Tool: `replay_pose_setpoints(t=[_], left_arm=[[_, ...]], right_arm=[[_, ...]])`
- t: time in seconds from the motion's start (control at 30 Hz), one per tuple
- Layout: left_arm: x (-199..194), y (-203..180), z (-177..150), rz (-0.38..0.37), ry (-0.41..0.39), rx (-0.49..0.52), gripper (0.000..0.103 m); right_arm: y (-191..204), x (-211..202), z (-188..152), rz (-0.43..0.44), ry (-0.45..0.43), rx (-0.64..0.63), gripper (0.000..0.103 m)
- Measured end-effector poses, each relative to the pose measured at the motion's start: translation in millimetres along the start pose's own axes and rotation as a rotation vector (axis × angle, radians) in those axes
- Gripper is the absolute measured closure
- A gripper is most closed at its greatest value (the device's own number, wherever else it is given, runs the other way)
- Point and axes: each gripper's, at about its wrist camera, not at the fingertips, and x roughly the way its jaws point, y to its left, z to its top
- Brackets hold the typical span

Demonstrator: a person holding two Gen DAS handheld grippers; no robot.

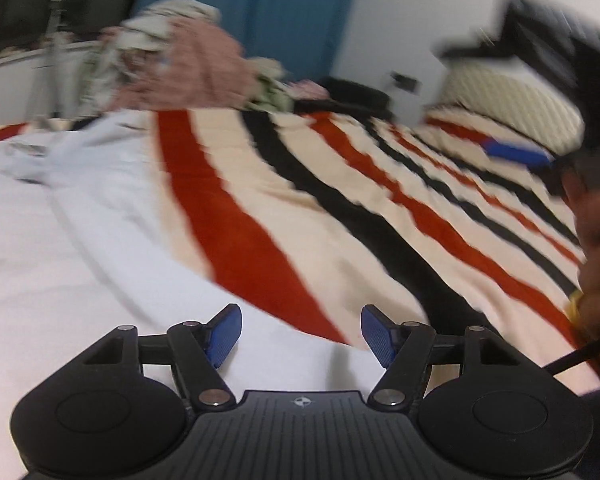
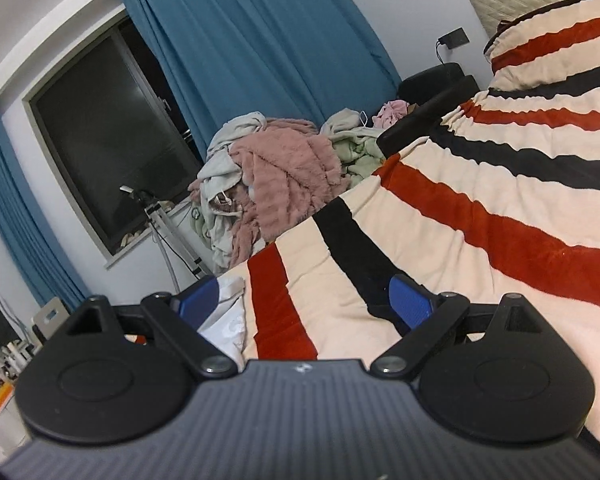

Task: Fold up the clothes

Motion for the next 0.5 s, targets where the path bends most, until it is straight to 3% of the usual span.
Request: replay_pose_setpoints(t=[0.13, 0.23, 0.27, 0.33, 0.5], left_arm=[[36.2, -22.8, -16.9, -0.085, 0.064, 0.056, 0.037], [50.8, -26.1, -23.5, -0.062, 0.084, 0.067, 0.067], [50.6, -23.5, -23.0, -0.051, 0.081, 0.047, 0.083], [50.1, -18.3, -22.0, -0.029, 0.074, 0.007, 0.095], [-11.3, 0.4, -1.9, -0.049, -0.053, -0.08, 0.095]], right_arm=[[2.0, 4.3, -4.7, -0.001, 0.004, -0.046, 0.01], [0.8, 9.4, -5.6, -0.017, 0.01, -0.065, 0.01], [-0.1, 10.1, -6.0, -0.021, 0.013, -0.066, 0.01], [-1.7, 11.0, -6.9, -0.03, 0.017, -0.068, 0.01], [3.4, 5.8, -7.0, -0.063, -0.011, -0.115, 0.01]])
